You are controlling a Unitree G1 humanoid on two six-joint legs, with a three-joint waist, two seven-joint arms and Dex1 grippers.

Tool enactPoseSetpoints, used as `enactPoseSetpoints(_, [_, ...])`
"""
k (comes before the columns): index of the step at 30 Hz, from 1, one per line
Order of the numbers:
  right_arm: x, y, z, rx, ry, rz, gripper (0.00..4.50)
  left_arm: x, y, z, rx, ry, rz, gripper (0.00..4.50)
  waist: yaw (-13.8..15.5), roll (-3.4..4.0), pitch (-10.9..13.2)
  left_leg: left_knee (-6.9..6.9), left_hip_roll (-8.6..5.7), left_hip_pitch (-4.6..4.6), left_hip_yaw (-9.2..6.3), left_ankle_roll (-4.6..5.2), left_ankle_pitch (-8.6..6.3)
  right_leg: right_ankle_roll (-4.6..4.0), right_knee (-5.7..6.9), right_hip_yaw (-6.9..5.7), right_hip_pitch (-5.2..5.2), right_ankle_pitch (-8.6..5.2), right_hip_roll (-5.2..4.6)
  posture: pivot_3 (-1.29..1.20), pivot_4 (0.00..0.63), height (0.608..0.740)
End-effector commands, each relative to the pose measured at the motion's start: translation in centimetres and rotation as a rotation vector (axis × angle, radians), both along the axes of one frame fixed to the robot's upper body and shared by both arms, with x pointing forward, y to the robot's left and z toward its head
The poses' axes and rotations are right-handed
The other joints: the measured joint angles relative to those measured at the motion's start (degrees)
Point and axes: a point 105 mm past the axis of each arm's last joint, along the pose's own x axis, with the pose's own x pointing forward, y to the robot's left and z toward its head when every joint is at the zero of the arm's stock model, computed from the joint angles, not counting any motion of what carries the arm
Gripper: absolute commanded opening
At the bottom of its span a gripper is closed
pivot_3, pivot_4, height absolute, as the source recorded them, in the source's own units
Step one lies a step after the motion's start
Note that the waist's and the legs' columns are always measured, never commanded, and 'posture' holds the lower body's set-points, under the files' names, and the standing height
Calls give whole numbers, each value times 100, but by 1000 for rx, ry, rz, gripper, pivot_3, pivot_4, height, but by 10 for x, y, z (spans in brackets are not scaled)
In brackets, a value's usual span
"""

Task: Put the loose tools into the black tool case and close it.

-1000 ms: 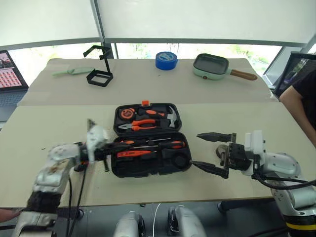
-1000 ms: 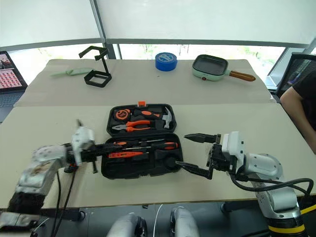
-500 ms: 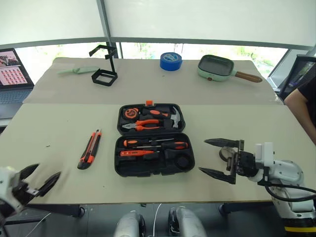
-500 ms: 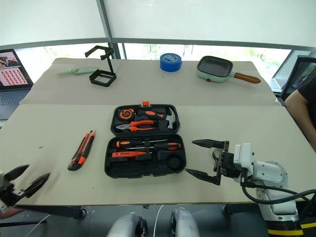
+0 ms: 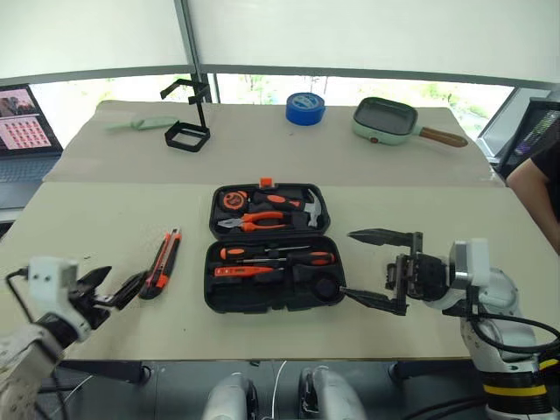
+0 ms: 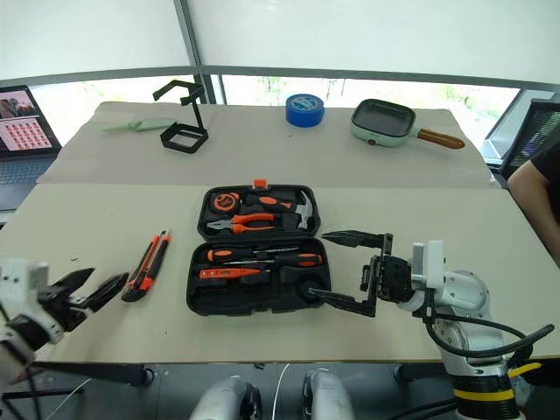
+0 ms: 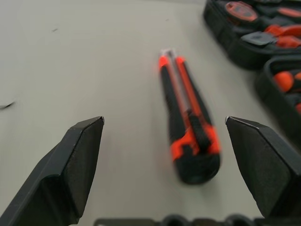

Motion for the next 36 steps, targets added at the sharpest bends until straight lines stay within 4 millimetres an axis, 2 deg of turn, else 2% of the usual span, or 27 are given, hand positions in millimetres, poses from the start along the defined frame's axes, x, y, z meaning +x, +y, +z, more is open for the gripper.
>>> enactPoseSetpoints(1, [-1,1,5,-11,-39,-2,4500,18,-13,-6,37,59,67,4446,-36,-1,0,-2,0,0,3,8,4,-1,-2,6,-1,1,4,0,150,740])
enactPoseSetpoints(4, [-2,1,6,-10,-33,-1,4500,33,-23,-10,85,87,100,4446,-33,-2,0,-4,-3,1,2,3,8,-8,-1,3,0,5,12,0,150,740])
enactPoseSetpoints(11, [-1,3,7,-11,-27,-2,4500,39,-35,-36,88,204,87,4446,-40,0,-1,-12,-1,8,5,-12,15,-39,-1,8,-2,21,14,0,150,740])
enactPoseSetpoints(15, [1,4,12,-12,-43,-13,4500,37,-28,-44,110,241,141,3319,-33,4,-3,-12,-1,13,5,-15,15,-22,2,10,-1,13,12,0,150,740])
enactPoseSetpoints(19, [-1,3,9,-19,-39,-20,4500,40,-36,-32,91,145,71,1755,-37,5,-4,-17,1,19,4,-19,10,-23,3,15,0,14,12,0,150,740])
enactPoseSetpoints(20, [-2,2,8,-29,-46,-20,4500,43,-34,-23,57,88,65,1705,-36,5,-4,-17,1,19,4,-21,12,-24,3,14,0,14,12,0,150,740])
enactPoseSetpoints(23, [0,-4,8,-65,-74,-48,4500,48,-46,19,63,-124,-139,1705,-21,0,-1,-13,1,4,5,-27,15,-26,0,5,-7,14,12,0,150,740])
enactPoseSetpoints(26, [1,-13,9,-94,-86,-75,4500,41,-65,38,99,-205,-402,1705,-11,-3,1,-7,1,-6,3,-53,2,-28,-2,-6,-13,15,11,0,150,740])
enactPoseSetpoints(27, [-1,-21,6,-128,-54,-87,4500,33,-84,42,145,-211,-618,1705,-10,2,0,-7,0,-6,4,-53,0,-28,-4,-7,-13,14,11,0,150,740])
enactPoseSetpoints(29, [-7,-34,1,-187,6,-98,4500,16,-108,40,248,-163,-946,1705,27,3,1,-8,-3,-9,4,-49,-2,-27,-8,-12,-13,13,11,0,150,740])
enactPoseSetpoints(30, [-10,-38,-1,-210,29,-98,4500,10,-115,37,296,-128,-1057,1705,45,11,-1,-9,-3,-9,5,-49,-2,-27,-13,-13,-13,13,13,0,150,740])
enactPoseSetpoints(33, [-11,-44,-2,-219,49,-131,4500,11,-141,33,355,-67,-1238,1705,87,13,-1,-12,-11,-8,14,-35,-6,-18,-18,-10,-10,10,22,0,150,740])
enactPoseSetpoints(36, [-12,-43,-4,-216,47,-150,4500,20,-162,20,426,-11,-1313,1705,95,12,0,-9,-15,-8,14,3,11,-8,-19,-2,-8,13,27,0,150,740])
